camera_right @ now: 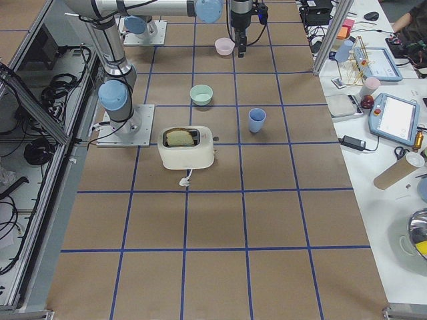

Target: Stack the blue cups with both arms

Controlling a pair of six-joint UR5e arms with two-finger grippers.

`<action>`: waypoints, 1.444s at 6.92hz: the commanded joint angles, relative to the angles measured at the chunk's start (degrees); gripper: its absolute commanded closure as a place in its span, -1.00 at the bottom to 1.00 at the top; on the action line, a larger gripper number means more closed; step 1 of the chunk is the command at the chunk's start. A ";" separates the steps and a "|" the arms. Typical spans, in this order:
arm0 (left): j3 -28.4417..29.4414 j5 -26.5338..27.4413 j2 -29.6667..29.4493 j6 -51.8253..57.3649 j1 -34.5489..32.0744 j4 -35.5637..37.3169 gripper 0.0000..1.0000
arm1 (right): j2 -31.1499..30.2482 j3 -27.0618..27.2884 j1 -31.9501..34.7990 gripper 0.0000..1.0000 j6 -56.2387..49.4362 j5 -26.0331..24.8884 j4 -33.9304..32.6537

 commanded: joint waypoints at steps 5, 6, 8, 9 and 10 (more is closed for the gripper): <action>-9.48 0.52 -7.50 0.67 -0.30 18.87 0.97 | 0.00 0.09 0.00 -1.00 -0.11 -0.14 -0.01; -9.39 0.43 -7.42 0.67 -0.39 18.87 1.00 | 0.00 0.01 0.00 -1.00 -0.12 -0.14 0.08; -6.60 -0.27 -6.80 -0.46 -2.57 19.05 1.00 | 0.00 0.09 0.00 -1.00 -0.12 -0.14 -0.01; 1.34 -2.53 -8.28 -5.61 -5.37 15.13 1.00 | 0.00 0.09 0.00 -1.00 -0.12 -0.14 -0.01; 9.25 -3.17 -11.34 -9.57 -6.96 10.31 1.00 | 0.09 0.09 -0.09 -1.00 -0.20 -0.05 -0.01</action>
